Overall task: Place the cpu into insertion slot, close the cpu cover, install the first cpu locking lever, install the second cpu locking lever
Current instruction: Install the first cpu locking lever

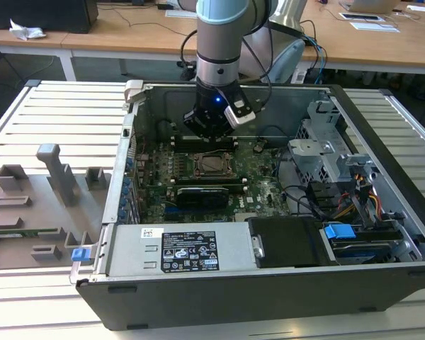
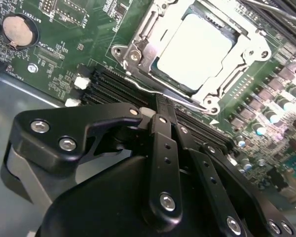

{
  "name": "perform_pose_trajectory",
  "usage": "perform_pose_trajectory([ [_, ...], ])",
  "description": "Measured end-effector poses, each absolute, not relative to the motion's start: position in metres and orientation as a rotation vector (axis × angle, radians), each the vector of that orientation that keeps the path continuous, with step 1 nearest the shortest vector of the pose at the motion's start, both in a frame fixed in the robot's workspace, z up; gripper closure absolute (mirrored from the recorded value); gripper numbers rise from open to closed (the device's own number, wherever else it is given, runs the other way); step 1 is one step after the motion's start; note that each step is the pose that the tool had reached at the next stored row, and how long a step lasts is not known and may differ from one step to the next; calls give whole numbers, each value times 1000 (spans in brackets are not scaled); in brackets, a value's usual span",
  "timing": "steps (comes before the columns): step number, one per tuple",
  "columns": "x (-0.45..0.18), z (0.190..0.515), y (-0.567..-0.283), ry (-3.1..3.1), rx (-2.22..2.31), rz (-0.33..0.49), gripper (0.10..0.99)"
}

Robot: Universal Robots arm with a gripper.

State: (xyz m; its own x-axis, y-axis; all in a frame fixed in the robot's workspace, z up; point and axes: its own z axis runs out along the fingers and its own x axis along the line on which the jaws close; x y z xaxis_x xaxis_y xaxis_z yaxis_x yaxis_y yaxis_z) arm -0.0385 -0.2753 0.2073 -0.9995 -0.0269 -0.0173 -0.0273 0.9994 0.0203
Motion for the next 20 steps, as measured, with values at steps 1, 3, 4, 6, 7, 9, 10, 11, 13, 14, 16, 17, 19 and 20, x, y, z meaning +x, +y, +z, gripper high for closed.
perform_pose_trajectory([
  [1, -38, 206, -275, 3124, -42, 32, 980],
  [3, -35, 205, -275, 3125, -42, 32, 980],
  [4, -33, 204, -275, 3125, -42, 32, 980],
  [6, -30, 203, -275, 3126, -43, 32, 980],
  [7, -29, 203, -275, 3126, -42, 32, 980],
  [9, -29, 202, -275, 3125, -42, 39, 980],
  [10, -28, 202, -275, 3125, -42, 41, 980],
  [11, -28, 202, -275, 3125, -42, 42, 980],
  [13, -28, 202, -275, 3125, -42, 45, 980],
  [14, -28, 202, -275, 3125, -42, 45, 980],
  [16, -28, 203, -275, 3125, -42, 46, 980],
  [17, -28, 204, -275, 3125, -42, 45, 980],
  [19, -28, 209, -275, 3124, -42, 45, 980],
  [20, -28, 212, -275, 3124, -42, 45, 980],
])
